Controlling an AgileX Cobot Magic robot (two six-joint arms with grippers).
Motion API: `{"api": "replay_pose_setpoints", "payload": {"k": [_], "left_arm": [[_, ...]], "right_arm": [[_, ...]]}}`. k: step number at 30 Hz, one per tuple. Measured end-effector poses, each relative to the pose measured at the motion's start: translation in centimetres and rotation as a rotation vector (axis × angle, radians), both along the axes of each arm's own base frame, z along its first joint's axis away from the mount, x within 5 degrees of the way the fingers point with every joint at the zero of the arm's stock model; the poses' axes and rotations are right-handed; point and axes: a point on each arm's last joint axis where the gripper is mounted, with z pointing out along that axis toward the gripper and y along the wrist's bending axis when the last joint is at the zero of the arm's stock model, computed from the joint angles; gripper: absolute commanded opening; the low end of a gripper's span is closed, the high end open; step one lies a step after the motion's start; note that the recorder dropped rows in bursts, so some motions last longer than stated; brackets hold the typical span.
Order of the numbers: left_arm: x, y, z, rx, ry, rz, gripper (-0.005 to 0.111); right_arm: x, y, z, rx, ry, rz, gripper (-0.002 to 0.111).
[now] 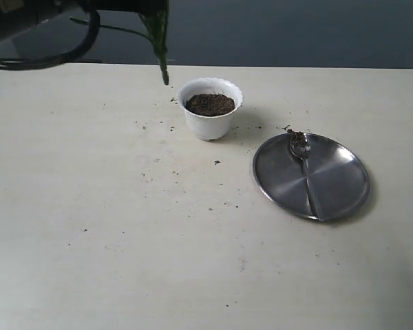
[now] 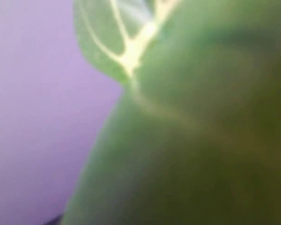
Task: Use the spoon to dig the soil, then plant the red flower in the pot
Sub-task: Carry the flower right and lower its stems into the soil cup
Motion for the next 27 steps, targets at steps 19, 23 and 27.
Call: {"api": "replay_pose_setpoints", "payload": {"k": [19,23,27], "left_arm": [[4.9,-2.0,-3.5,-0.012,0.035,-0.23,0.0],[6.6,-0.7,-3.7,-0.009,0.045,-0.285,0.0],[8.1,-0.3,-4.2,0.028,0.061,-0.338,0.0]], "right_arm": [[0.0,0.0,0.0,0.0,0.0,0.0,-0.001],[0.0,0.0,0.0,0.0,0.0,0.0,-0.001],[0.0,0.0,0.0,0.0,0.0,0.0,-0.001]]}}
